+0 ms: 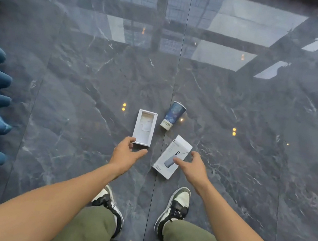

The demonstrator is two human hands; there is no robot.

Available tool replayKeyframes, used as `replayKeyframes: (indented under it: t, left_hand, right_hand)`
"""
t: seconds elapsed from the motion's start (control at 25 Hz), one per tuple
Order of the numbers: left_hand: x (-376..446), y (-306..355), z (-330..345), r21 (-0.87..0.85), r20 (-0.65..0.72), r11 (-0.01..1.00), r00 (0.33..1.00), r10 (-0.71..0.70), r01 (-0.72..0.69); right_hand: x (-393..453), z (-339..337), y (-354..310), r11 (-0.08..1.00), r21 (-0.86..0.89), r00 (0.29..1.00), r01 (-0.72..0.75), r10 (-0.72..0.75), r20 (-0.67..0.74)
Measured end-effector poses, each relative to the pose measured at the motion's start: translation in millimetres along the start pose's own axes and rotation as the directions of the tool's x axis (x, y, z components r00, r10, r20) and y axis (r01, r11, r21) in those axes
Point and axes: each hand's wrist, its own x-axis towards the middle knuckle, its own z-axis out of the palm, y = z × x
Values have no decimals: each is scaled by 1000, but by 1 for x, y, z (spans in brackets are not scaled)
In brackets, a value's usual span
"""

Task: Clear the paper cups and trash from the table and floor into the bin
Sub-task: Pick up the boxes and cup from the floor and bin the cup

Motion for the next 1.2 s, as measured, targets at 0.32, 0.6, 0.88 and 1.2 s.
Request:
replayKeyframes:
  t: [0.32,0.6,0.88,1.2]
  left_hand:
    - [205,-89,84,99,-102,995,994,26,-16]
    - [321,-136,121,350,-186,937,980,68,2]
    - [358,-153,127,409,-242,911,957,161,-50]
    - [354,-135,140,174,-105,953,957,269,-249]
  right_hand:
    - [218,84,62,999,4,997,33,-33,-69]
    - [349,142,49,989,68,971,132,-115,-212]
    - [383,166,33,995,8,958,100,-94,-270]
    - [365,110,70,898,385,925,213,-59,-375]
